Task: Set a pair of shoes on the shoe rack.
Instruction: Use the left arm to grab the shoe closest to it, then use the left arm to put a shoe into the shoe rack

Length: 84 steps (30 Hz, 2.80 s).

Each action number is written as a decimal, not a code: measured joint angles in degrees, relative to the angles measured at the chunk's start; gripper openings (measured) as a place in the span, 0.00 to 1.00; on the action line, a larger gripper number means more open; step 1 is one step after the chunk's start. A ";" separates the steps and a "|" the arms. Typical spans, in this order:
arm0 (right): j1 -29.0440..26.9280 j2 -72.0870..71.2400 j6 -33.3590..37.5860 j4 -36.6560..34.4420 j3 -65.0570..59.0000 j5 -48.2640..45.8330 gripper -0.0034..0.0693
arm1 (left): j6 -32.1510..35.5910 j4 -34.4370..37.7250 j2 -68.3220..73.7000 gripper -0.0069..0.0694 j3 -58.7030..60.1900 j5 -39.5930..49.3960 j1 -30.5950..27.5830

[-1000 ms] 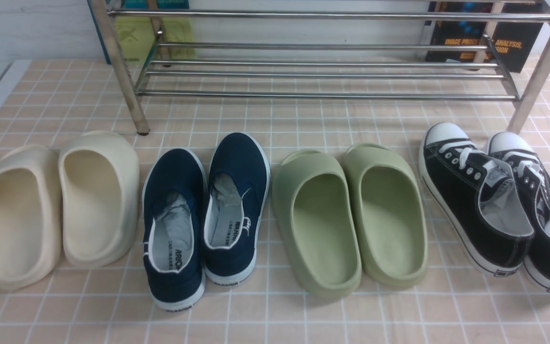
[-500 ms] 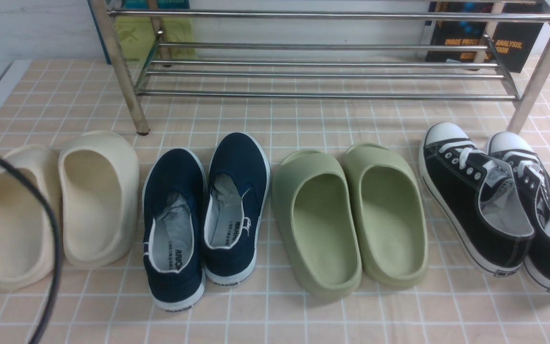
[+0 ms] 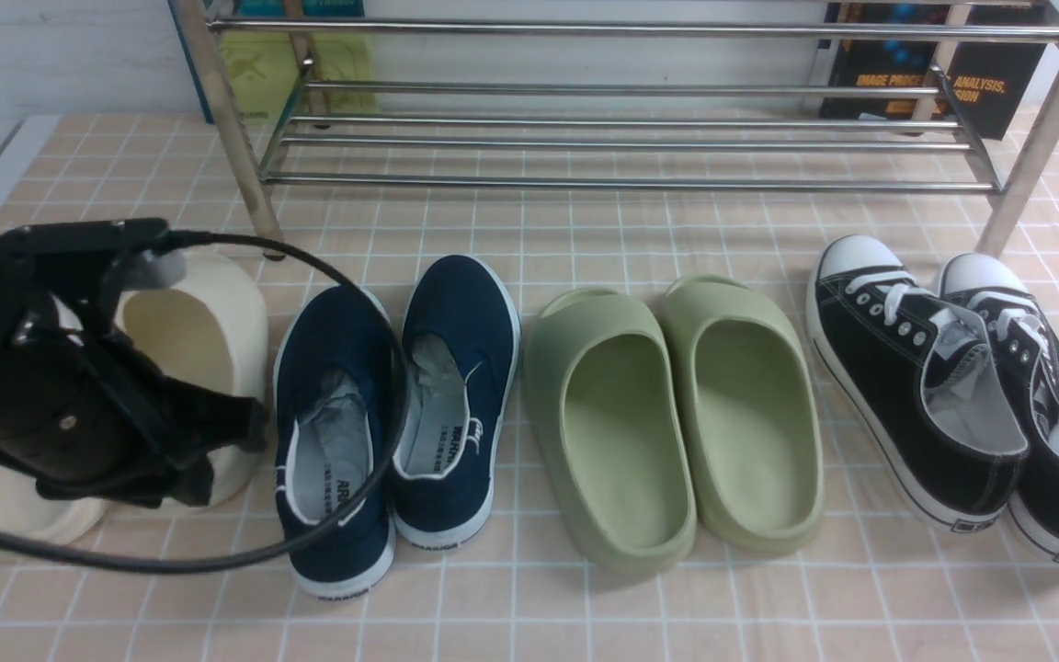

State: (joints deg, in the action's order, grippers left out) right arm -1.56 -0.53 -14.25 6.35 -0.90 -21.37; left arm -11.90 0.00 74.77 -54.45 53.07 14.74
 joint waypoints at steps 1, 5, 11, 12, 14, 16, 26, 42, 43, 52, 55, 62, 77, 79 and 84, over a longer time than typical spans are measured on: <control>0.00 0.00 0.00 0.00 0.00 0.00 0.37 | 0.00 0.44 1.45 0.52 0.00 -0.56 0.00; 0.00 0.00 0.00 0.00 0.00 0.00 0.37 | 0.00 0.85 6.90 0.74 -0.08 -1.90 0.00; 0.00 0.00 0.00 0.00 0.00 0.00 0.37 | 0.00 2.57 11.11 0.81 -0.36 -4.96 0.00; 0.00 0.00 0.00 0.00 0.00 0.00 0.37 | 0.00 2.84 11.24 0.81 -0.39 -5.68 0.00; 0.00 0.00 0.00 0.00 0.00 0.00 0.37 | 0.00 3.40 11.41 0.79 -0.46 -7.33 0.00; 0.00 0.00 0.00 0.00 0.00 0.00 0.37 | 0.20 3.66 11.72 0.77 -0.53 -8.63 0.00; 0.00 0.00 0.00 0.00 0.00 0.00 0.37 | 0.41 3.93 18.54 0.57 -0.53 -12.34 0.00; 0.00 0.00 0.00 0.00 0.00 0.00 0.37 | 2.78 0.00 12.07 0.14 -7.14 -2.25 -1.15; 0.00 0.00 0.00 0.00 0.00 0.00 0.37 | 2.98 -0.43 11.99 0.14 -9.48 -0.83 -1.72; 0.00 0.00 0.00 0.00 0.00 0.00 0.37 | 3.93 0.48 22.50 0.14 -29.34 3.40 -5.18; 0.00 0.00 0.00 0.00 0.00 0.00 0.37 | 3.88 1.31 28.39 0.14 -35.89 3.93 -5.19; 0.00 0.00 0.00 0.00 0.00 0.00 0.37 | 1.27 2.37 40.84 0.14 -51.21 4.31 -5.19; 0.00 0.00 0.00 0.00 0.00 0.00 0.37 | -6.86 1.73 54.54 0.15 -70.86 1.79 -5.19; 0.00 0.00 0.00 0.00 0.00 0.00 0.37 | -7.30 1.62 54.54 0.15 -70.88 1.47 -5.19; 0.00 0.00 0.00 0.00 0.00 0.00 0.37 | -7.45 -0.31 54.54 0.18 -70.88 1.35 -5.09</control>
State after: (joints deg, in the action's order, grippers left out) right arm -1.56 -0.53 -14.25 6.35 -0.90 -21.37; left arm -19.35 -0.31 129.32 -125.32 54.42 9.65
